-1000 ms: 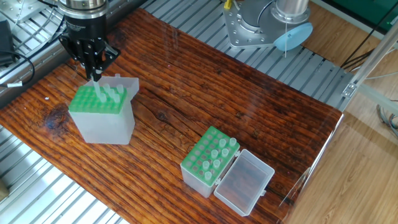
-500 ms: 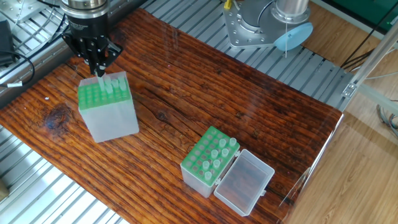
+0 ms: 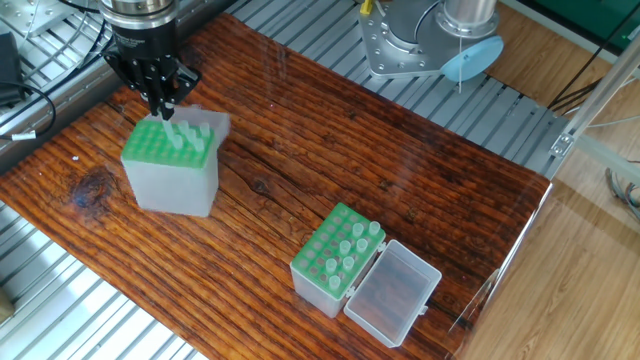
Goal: Transfer all large pipette tips from one holder to another
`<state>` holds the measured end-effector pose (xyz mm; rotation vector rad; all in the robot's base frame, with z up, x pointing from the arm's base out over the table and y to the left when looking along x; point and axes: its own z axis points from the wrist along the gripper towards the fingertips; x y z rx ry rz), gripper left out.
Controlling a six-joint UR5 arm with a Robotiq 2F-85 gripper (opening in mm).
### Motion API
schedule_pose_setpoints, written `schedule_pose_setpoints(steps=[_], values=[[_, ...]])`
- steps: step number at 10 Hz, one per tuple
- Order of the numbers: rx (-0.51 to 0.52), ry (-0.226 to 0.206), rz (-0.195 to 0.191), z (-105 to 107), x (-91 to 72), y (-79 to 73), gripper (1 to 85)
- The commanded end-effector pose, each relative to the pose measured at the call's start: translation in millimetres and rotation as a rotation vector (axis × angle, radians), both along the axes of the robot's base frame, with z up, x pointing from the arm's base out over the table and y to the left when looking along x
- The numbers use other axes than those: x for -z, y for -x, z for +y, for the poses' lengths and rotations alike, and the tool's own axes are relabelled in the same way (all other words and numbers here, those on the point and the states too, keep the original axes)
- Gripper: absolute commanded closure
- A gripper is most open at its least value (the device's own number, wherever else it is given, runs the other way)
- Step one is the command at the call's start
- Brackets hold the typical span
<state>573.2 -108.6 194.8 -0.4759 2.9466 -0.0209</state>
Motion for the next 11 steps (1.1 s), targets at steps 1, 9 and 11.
schedule_pose_setpoints(steps=[1,9,11], values=[[-0.009,-0.012,-0.013,3,-1.9,-3.2,84.7],[-0.058,-0.005,-0.074,3,-5.0,-18.3,84.7],[-0.061,-0.012,-0.074,5,-5.0,-18.3,84.7]])
